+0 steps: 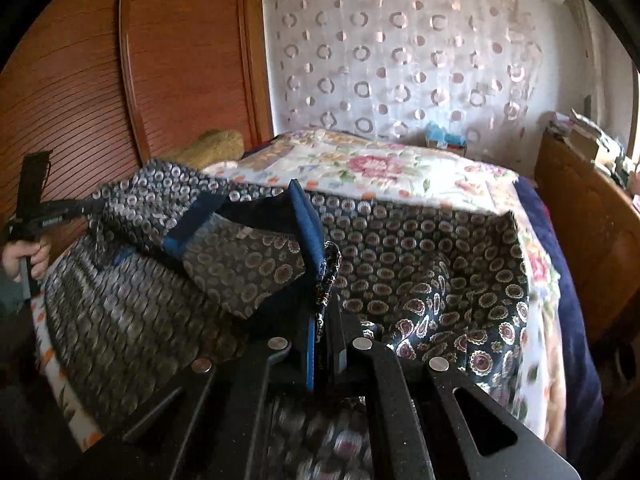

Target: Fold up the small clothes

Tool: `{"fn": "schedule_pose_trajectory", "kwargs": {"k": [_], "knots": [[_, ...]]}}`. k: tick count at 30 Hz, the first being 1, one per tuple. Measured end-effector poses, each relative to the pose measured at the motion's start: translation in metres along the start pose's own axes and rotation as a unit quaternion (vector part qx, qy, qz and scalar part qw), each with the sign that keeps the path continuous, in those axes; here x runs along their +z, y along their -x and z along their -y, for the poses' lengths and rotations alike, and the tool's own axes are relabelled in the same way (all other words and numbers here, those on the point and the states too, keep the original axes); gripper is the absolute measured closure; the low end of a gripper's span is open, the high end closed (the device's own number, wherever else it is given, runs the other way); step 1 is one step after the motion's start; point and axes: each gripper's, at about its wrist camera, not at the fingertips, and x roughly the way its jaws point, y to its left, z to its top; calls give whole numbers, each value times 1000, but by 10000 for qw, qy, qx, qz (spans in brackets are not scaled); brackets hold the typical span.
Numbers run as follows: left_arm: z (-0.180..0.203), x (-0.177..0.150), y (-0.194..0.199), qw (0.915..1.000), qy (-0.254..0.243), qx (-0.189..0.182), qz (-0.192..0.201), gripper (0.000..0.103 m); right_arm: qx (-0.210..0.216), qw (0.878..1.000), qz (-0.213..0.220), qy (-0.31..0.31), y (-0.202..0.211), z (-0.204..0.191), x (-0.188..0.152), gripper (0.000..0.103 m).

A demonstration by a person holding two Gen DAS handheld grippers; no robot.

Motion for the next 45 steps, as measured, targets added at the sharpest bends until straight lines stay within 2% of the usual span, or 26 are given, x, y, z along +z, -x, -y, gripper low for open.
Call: {"fn": "schedule_pose_trajectory", "kwargs": {"k": [2,6,7,10,12,18,20,24,28,34,38,40,41,42,43,45], "knots": [[2,-1,4,10000,-12,91,-5,93,-136,9998,-113,110,10,-4,-10,100],[0,-4,15,9998,34,174,84,89,-101,9995,-274,77,32,-11,-20,100],[-1,-3,17,9998,60,184,94,88,-82,9995,-283,77,43,-15,-18,95],[-1,-5,28,9995,111,198,217,72,-194,9993,-294,94,57,-17,-16,78],[-1,-3,37,9992,159,137,353,59,-171,9995,-247,55,70,-17,-17,77],[-3,2,55,9979,223,126,599,59,-273,9995,43,-140,109,-11,-16,73],[-3,6,55,9976,210,149,647,58,-426,9989,158,-139,120,-7,-18,68],[-3,16,45,9975,222,245,628,58,-797,9961,179,-322,129,10,-13,64],[-1,22,22,9986,234,189,438,59,-1103,9916,-118,-668,112,34,-16,64],[6,19,-4,9998,166,95,81,58,-1228,9839,-685,-1102,90,54,-35,64],[12,21,-13,10000,43,-26,-17,59,-1245,9818,-950,-1077,83,54,-42,64],[17,24,-18,9999,-55,-24,-111,59,-1276,9821,-938,-1017,82,53,-39,64],[20,24,-20,9998,-122,-16,-172,60,-1291,9822,-940,-992,83,53,-37,64],[23,25,-22,9995,-212,6,-254,69,-1308,9821,-940,-975,84,52,-37,64],[26,24,-23,9990,-300,20,-318,74,-1323,9822,-931,-955,86,51,-37,63],[30,21,-20,9982,-445,38,-388,94,-1336,9824,-917,-929,82,50,-37,63]]}}
